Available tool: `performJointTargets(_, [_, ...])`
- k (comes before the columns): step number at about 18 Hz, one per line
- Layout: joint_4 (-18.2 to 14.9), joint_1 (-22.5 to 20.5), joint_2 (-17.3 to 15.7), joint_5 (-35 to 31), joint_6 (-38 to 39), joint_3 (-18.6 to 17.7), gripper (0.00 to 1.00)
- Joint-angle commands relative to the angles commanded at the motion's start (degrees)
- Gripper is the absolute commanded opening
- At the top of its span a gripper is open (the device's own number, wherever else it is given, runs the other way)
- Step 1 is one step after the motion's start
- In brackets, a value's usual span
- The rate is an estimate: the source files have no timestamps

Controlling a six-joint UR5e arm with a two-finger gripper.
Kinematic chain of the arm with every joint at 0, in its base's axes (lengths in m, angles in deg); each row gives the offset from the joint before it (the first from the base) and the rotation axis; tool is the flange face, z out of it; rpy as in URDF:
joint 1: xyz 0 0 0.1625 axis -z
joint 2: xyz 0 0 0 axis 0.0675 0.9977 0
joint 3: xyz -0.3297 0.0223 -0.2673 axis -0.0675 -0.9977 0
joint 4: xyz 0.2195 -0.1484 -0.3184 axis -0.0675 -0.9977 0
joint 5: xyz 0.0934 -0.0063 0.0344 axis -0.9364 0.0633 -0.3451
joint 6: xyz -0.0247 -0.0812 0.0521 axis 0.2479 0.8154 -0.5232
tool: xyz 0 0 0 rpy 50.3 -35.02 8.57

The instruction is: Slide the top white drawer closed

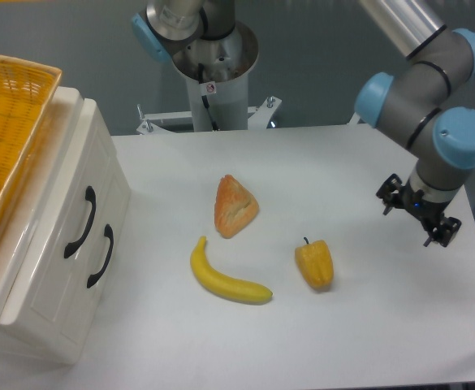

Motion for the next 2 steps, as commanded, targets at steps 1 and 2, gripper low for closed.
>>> performJointTargets(1, [0.00, -0.79, 0.00, 0.62, 0.00, 0.00, 1.00])
performJointTargets(2, [0.00, -0.97, 0.00, 0.97, 0.00, 0.00, 1.00])
